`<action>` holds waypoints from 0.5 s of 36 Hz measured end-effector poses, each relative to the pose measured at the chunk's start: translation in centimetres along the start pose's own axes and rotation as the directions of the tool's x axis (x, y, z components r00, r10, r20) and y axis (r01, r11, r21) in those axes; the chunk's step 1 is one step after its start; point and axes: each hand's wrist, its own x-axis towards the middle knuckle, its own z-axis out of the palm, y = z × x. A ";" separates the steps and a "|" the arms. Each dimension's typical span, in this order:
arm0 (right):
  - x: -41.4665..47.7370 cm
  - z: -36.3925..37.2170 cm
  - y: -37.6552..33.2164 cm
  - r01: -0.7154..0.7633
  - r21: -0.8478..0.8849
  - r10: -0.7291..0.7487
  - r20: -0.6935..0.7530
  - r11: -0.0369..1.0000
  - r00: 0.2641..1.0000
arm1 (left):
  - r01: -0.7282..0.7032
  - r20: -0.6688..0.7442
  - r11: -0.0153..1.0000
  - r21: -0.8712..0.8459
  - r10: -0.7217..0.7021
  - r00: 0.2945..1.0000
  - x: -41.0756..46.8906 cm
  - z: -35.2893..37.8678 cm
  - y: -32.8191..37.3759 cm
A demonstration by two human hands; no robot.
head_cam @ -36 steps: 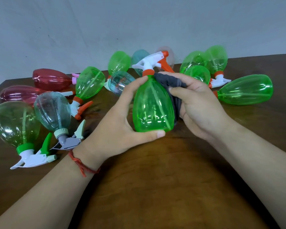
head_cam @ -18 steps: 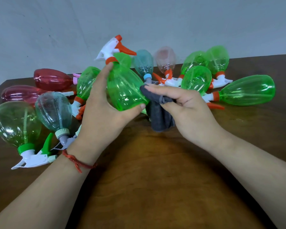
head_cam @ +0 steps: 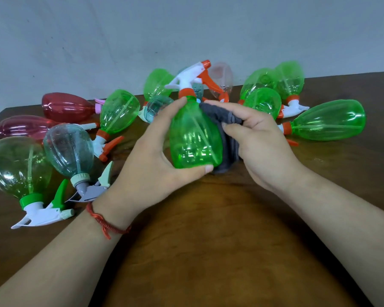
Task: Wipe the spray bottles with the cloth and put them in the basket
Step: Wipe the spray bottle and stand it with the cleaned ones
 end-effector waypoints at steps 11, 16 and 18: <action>0.1 -0.2 0.4 0.049 0.118 -0.036 -0.111 0.992 0.993 | -0.021 0.112 1.000 -0.001 0.021 0.993 -0.6 0.3 1.8; 0.0 -0.1 0.1 0.107 -0.041 -0.109 -0.061 0.993 0.992 | -0.082 0.076 0.989 0.124 0.073 0.994 -0.3 0.1 1.2; 0.0 -0.1 0.0 0.139 -0.115 -0.143 -0.027 0.983 0.989 | -0.067 0.037 0.993 0.095 0.064 0.997 -0.3 0.2 0.9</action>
